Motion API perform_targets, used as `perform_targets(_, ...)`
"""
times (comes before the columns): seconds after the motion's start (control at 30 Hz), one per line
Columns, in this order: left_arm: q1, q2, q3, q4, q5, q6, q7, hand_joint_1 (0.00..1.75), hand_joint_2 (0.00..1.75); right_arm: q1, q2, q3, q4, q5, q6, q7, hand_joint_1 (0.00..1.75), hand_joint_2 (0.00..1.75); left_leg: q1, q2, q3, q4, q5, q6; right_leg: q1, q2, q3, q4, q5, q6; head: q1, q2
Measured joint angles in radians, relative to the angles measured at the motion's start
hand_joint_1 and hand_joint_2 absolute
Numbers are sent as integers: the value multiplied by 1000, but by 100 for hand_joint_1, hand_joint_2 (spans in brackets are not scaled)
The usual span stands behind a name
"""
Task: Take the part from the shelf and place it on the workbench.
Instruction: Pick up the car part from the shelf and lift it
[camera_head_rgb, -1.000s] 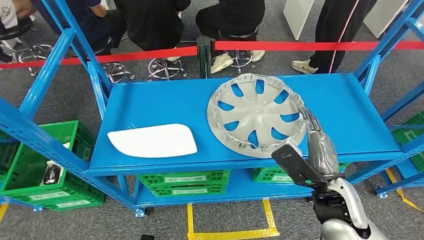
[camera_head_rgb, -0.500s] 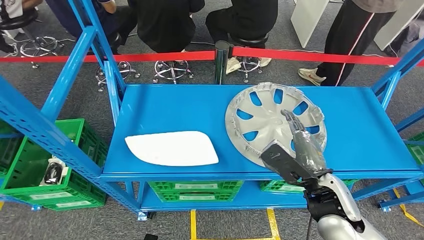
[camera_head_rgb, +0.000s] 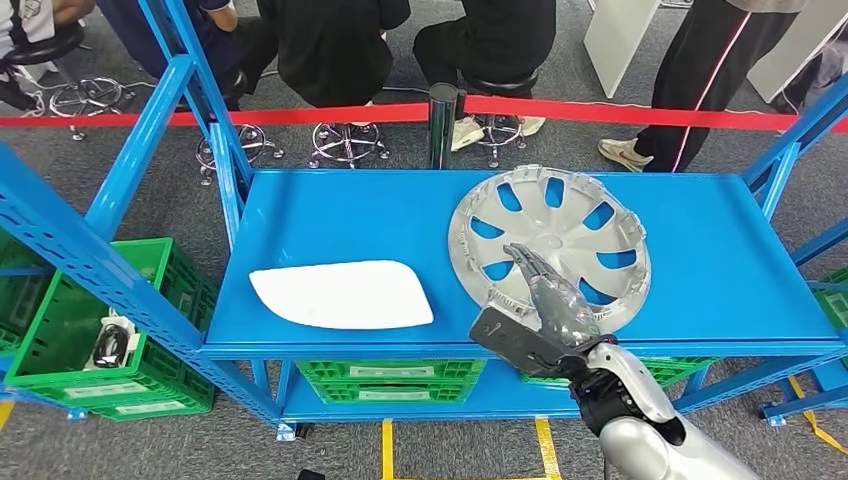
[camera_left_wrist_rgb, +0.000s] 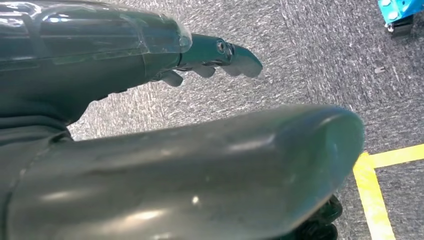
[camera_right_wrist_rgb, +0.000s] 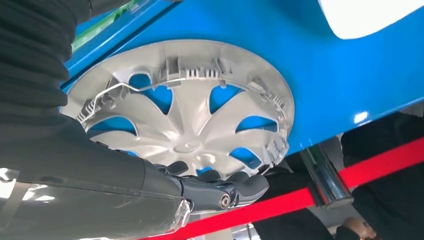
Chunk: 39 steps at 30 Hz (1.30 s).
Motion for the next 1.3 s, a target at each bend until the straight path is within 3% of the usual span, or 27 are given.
perform_targets(0.4, 0, 3, -3, 0, 18, -10, -14, 0, 0, -23, -1, 41, 39, 22, 1, 8, 0, 175, 2, 0, 1, -1, 0, -1, 2, 0, 0, 2, -2, -1, 0, 0)
perform_targets(0.53, 0, 4, -3, 0, 22, -10, -17, 0, 0, -17, -12, 33, 57, 103, -5, 29, 0, 175, 2, -3, 1, -1, 0, -1, 1, -1, 0, 2, -2, -1, -1, 0)
perform_targets(0.8, 2, 12, -3, 0, 44, -9, -26, 0, 0, 58, -108, -134, 190, 82, -159, 40, 0, 175, 2, -17, 1, 0, 1, -1, 1, -9, 2, 1, -2, -1, 0, 0)
perform_targets(1.03, 2, 14, -5, 0, 61, -9, -38, 0, 0, 129, -155, -287, 269, 58, -189, 41, 0, 175, 2, -21, 2, 0, 1, -1, 1, -13, 4, 1, -4, 1, 0, 0)
perform_targets(1.3, 2, 14, -10, 0, 73, -2, -50, 0, 0, 163, -164, -373, 302, 32, -199, 41, 0, 175, 2, -14, 2, 0, 1, -1, 1, -12, 4, 1, -5, 1, -1, 0)
